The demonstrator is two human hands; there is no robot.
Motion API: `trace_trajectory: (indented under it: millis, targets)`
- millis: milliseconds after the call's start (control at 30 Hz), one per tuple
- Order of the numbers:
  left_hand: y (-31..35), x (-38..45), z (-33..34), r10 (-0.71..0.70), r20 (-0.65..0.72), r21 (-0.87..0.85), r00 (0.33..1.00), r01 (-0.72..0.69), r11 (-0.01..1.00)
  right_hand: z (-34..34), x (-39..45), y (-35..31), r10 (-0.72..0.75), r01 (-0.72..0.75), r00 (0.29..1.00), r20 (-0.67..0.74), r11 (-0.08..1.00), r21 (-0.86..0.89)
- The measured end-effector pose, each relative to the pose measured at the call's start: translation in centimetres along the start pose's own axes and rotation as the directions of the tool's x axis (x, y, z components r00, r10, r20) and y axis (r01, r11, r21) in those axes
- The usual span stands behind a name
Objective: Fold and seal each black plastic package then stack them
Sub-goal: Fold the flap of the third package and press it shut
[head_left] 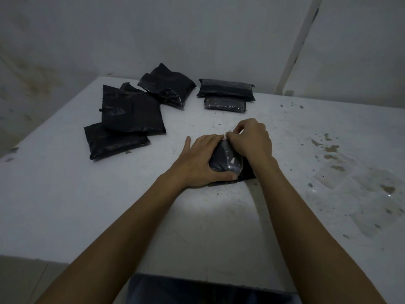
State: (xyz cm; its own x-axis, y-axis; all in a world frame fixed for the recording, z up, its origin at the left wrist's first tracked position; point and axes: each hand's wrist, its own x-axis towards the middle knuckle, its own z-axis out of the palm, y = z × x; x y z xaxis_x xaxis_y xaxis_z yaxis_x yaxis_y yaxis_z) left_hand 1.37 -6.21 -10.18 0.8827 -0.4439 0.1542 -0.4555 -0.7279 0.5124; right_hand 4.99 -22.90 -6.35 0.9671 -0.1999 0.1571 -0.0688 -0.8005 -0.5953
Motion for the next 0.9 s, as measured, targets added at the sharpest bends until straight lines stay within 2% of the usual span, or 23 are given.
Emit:
trace_trajectory:
  millis: [233, 367, 533, 700, 800, 900]
  targets:
    - [0.0, 0.0, 0.0, -0.01, 0.013, 0.017, 1.0, 0.009, 1.0, -0.2, 1.8, 1.2, 0.14, -0.179, 0.978, 0.153, 0.943, 0.28]
    - [0.1, 0.0, -0.1, -0.012, 0.016, 0.032, 1.0, 0.012, 0.999, -0.3, 2.2, 1.9, 0.188, -0.259, 0.956, 0.227, 0.903, 0.343]
    - [-0.1, 0.1, -0.1, -0.017, 0.017, 0.033, 1.0, 0.016, 0.999, -0.7, 2.1, 2.4, 0.196, -0.28, 0.95, 0.242, 0.879, 0.385]
    - [-0.1, 0.1, -0.1, -0.011, 0.005, 0.043, 1.0, 0.01, 0.999, -1.1, 1.2, 2.8, 0.156, -0.226, 0.97, 0.188, 0.866, 0.446]
    - [0.0, 0.0, 0.0, -0.005, 0.0, 0.041, 1.0, 0.005, 0.999, -1.1, 0.4, 2.6, 0.119, -0.179, 0.979, 0.168, 0.897, 0.405]
    - [0.1, 0.0, -0.1, -0.012, 0.0, 0.047, 1.0, 0.012, 0.999, -1.2, 0.3, 2.9, 0.146, -0.195, 0.977, 0.155, 0.904, 0.38]
